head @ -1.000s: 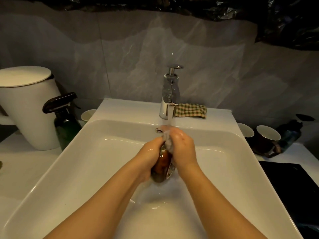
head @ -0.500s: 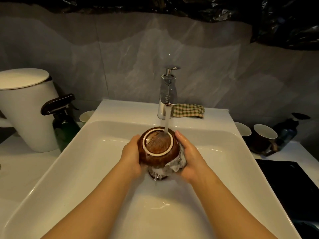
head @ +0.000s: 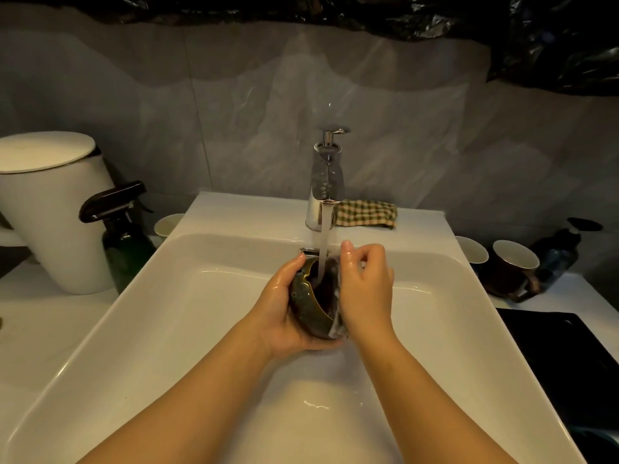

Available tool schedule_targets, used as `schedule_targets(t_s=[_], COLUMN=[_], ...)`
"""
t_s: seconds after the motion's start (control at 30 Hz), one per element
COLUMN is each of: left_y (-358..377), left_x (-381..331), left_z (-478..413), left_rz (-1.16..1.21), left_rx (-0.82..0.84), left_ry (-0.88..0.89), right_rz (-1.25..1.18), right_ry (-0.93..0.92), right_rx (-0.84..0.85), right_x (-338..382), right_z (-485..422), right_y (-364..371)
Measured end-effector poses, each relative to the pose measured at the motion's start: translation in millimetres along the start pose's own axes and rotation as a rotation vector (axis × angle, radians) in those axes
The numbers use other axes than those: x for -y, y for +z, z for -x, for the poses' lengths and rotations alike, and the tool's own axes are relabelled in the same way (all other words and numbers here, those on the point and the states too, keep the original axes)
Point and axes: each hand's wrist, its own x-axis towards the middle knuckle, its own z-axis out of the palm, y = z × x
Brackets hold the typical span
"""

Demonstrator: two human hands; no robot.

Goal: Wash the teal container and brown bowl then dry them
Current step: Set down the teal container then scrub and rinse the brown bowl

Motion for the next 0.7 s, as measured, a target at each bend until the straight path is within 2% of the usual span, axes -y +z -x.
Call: schedule_targets(t_s=[0.07,0.17,0.23,0.27,0.33,0.4,0.47,0.53,0.6,0.67,0.7], left_y=[3.4,3.6,-2.2,-5.6,-10.3,-10.1,-6.5,-3.9,-5.7,-9.3,-10.1], left_x=[2.9,2.8,-1.1,-3.9,-7.3,-6.4,-3.5,-1.6,-2.9,-6.0,-7.4], left_z=[0.0,-2.2,-2.6,-2.2,-0.1,-0.4,-2.1,-3.3,-3.2,-1.6,-0.4], left_rz=[-0.029,-0.028,0.044,0.067,0.048,-0.003,-0.049,-0.086,-0.107,-0.104,-0.101], left_rx=[0.009,-0.050,-0.096,-0.110,-0.117,-0.109,-0.091,-0.066,-0.059,-0.060,-0.061], left_ry=[0.000,0.059,0.119,0.150,0.174,0.173,0.189,0.198,0.178,0.158,0.147], right_rz=[-0.019,-0.101,-0.038,0.048,0.389,0.740,0.848,0.724,0.382,0.024,-0.080], right_ry=[-0.001,0.098,0.079,0.044,-0.068,-0.216,-0.255,-0.244,-0.175,-0.035,0.017], right_rx=[0.038,0.345,0.548,0.630,0.707,0.646,0.583,0.559,0.546,0.625,0.696], right_x=[-0.1,0.4,1.0,2.1,0.9,-3.3,-8.7,-12.0,-10.8,-7.3,-5.3], right_z=[0.4,8.0,12.4,12.9,10.6,10.9,13.8,16.9,15.8,11.4,10.3], right_y=[-3.6,-4.0,-5.6,-7.8,-10.8,-7.5,0.2,6.6,7.8,2.2,-1.8])
